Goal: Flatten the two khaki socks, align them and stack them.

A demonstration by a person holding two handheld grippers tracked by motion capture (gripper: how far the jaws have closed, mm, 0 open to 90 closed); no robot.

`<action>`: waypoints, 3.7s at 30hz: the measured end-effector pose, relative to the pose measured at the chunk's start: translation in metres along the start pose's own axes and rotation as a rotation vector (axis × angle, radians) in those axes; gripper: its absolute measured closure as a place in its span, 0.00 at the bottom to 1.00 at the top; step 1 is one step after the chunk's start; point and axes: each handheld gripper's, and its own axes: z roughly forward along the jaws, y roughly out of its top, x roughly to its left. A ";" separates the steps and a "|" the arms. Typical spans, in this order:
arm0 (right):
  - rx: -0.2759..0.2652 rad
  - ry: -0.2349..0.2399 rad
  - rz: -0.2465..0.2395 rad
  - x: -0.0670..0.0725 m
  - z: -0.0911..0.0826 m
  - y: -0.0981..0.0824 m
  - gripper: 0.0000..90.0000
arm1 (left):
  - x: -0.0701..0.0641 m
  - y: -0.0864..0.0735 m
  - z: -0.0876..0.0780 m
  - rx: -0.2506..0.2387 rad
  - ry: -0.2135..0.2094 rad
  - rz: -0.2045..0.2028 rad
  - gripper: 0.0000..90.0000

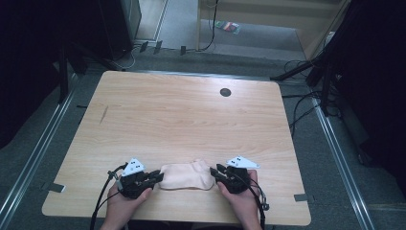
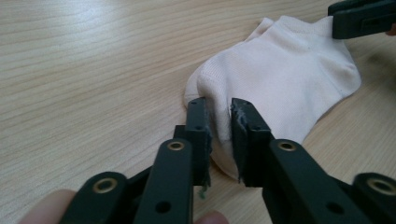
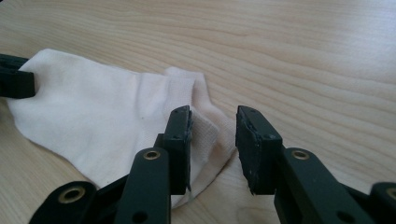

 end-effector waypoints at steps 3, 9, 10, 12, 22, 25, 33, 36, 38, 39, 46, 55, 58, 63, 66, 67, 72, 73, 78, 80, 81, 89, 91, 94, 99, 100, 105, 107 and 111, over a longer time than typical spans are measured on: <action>0.021 -0.003 -0.005 0.003 0.002 -0.001 0.93 | -0.001 0.001 0.001 -0.005 0.016 0.006 0.95; 0.002 -0.003 -0.031 0.010 -0.005 0.005 0.98 | -0.001 0.001 -0.002 -0.016 0.014 0.012 0.93; -0.008 -0.001 -0.032 0.010 -0.007 0.007 0.98 | -0.002 0.001 -0.003 -0.026 0.010 0.014 0.93; -0.026 -0.001 -0.033 0.011 -0.009 0.010 0.98 | -0.002 0.001 -0.005 -0.033 0.004 0.027 0.94; -0.041 -0.022 -0.055 0.007 -0.002 0.018 0.98 | -0.006 0.000 -0.003 0.002 -0.002 0.051 0.98; -0.015 -0.035 -0.051 0.004 0.007 0.015 0.98 | -0.006 -0.001 0.002 0.024 0.014 0.067 0.98; 0.033 -0.032 -0.023 -0.001 0.016 0.010 0.98 | -0.003 0.001 0.007 0.035 0.047 0.074 0.98; 0.044 -0.028 -0.006 -0.002 0.015 0.008 0.98 | 0.001 0.005 0.010 0.029 0.062 0.067 0.98; 0.046 -0.030 -0.003 -0.001 0.014 0.007 0.98 | 0.003 0.006 0.011 0.025 0.065 0.067 0.98; 0.046 -0.028 -0.004 -0.001 0.014 0.007 0.98 | 0.003 0.006 0.011 0.022 0.062 0.072 0.97; -0.010 0.008 0.002 -0.006 0.009 0.004 0.59 | 0.009 0.007 0.005 -0.067 0.017 0.064 0.59; -0.118 0.006 0.024 -0.015 -0.007 0.008 0.21 | 0.029 0.010 -0.011 -0.139 0.044 -0.013 0.15; -0.127 0.008 0.013 -0.020 -0.011 0.009 0.16 | 0.037 0.011 -0.016 -0.159 0.046 -0.020 0.12; -0.146 -0.017 0.046 -0.033 -0.018 0.009 0.16 | 0.053 0.010 -0.022 -0.167 0.071 -0.069 0.12; -0.153 -0.032 0.057 -0.038 -0.021 0.008 0.16 | 0.058 0.009 -0.025 -0.175 0.083 -0.079 0.12; -0.156 -0.045 0.061 -0.041 -0.023 0.008 0.16 | 0.062 0.009 -0.027 -0.179 0.096 -0.079 0.12; -0.173 -0.090 0.082 -0.057 -0.031 0.005 0.16 | 0.072 0.007 -0.032 -0.182 0.133 -0.085 0.12; -0.179 -0.104 0.094 -0.063 -0.034 0.005 0.16 | 0.076 0.007 -0.035 -0.186 0.142 -0.090 0.12; -0.188 -0.155 0.103 -0.076 -0.041 0.002 0.17 | 0.087 0.004 -0.041 -0.195 0.165 -0.104 0.12; -0.180 -0.183 0.095 -0.079 -0.043 0.001 0.17 | 0.094 0.003 -0.044 -0.196 0.185 -0.114 0.12; -0.182 -0.187 0.092 -0.081 -0.044 0.000 0.17 | 0.096 0.002 -0.046 -0.198 0.189 -0.118 0.12; -0.175 -0.225 0.120 -0.101 -0.056 -0.010 0.17 | 0.114 -0.003 -0.058 -0.204 0.245 -0.135 0.12; -0.180 -0.232 0.132 -0.108 -0.060 -0.013 0.17 | 0.117 -0.004 -0.062 -0.206 0.256 -0.137 0.12; -0.179 -0.241 0.132 -0.114 -0.065 -0.017 0.17 | 0.123 -0.007 -0.068 -0.205 0.283 -0.133 0.12; -0.181 -0.261 0.142 -0.122 -0.072 -0.022 0.17 | 0.134 -0.011 -0.078 -0.206 0.315 -0.138 0.12; -0.185 -0.270 0.146 -0.127 -0.076 -0.024 0.17 | 0.138 -0.013 -0.082 -0.209 0.325 -0.142 0.12; -0.175 -0.294 0.156 -0.134 -0.082 -0.030 0.17 | 0.152 -0.022 -0.095 -0.208 0.356 -0.155 0.12; -0.173 -0.298 0.154 -0.136 -0.085 -0.033 0.17 | 0.156 -0.025 -0.101 -0.204 0.370 -0.153 0.12; -0.168 -0.306 0.155 -0.140 -0.092 -0.040 0.17 | 0.162 -0.030 -0.109 -0.207 0.405 -0.147 0.12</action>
